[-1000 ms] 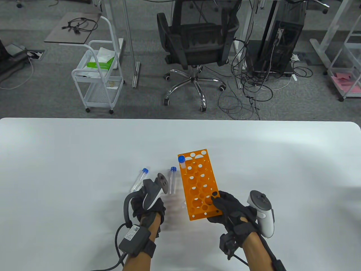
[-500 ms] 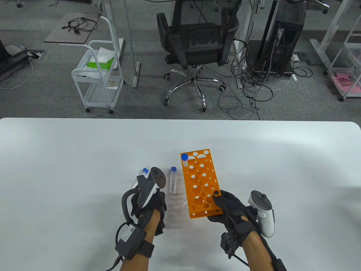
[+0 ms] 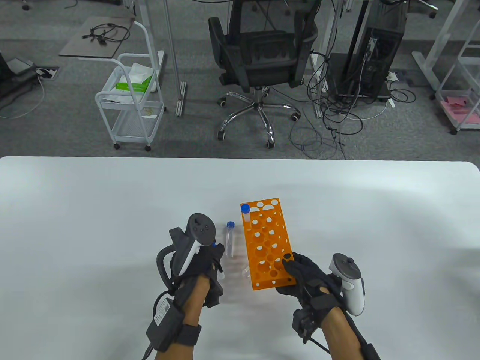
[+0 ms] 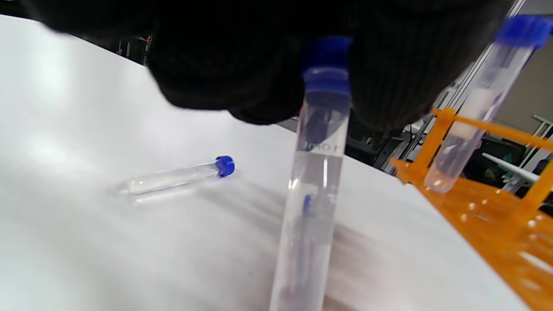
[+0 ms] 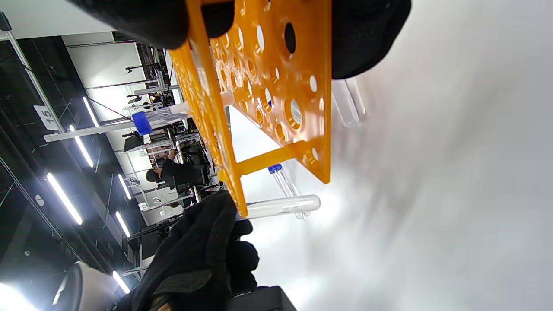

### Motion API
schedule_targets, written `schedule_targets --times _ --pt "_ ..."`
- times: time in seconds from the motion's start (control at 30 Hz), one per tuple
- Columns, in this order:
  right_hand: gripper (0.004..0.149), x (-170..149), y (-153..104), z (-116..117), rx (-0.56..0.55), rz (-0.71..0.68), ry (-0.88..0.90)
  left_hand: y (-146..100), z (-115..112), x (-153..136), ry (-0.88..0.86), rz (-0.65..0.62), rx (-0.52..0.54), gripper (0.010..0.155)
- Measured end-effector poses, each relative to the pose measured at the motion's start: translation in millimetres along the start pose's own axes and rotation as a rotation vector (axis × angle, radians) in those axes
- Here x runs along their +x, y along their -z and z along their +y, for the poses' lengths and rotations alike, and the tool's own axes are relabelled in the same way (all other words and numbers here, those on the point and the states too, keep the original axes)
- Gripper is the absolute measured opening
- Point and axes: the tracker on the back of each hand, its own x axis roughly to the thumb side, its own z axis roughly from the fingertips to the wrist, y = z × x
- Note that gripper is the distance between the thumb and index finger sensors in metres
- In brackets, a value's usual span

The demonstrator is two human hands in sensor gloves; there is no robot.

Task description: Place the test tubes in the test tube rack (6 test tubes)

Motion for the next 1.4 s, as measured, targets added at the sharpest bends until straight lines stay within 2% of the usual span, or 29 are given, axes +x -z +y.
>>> schedule_targets --times 0.37,0.7,1.0,1.4 --pt "0.054 -1 1 -1 -0.026 0.006 -0.023 -17 23 15 -0.086 -0.128 0.108 0.051" --pt "0.054 -1 1 -1 -0.030 0.005 -0.013 -42 39 35 -0.127 -0.247 0.301 0.051" --pt "0.054 -1 1 -1 -0.026 0.005 -0.008 -54 39 47 -0.143 -0.337 0.388 0.052" --pt "0.054 -2 1 0 -0.008 0.002 -0.010 -53 30 53 -0.133 -0.367 0.403 0.052"
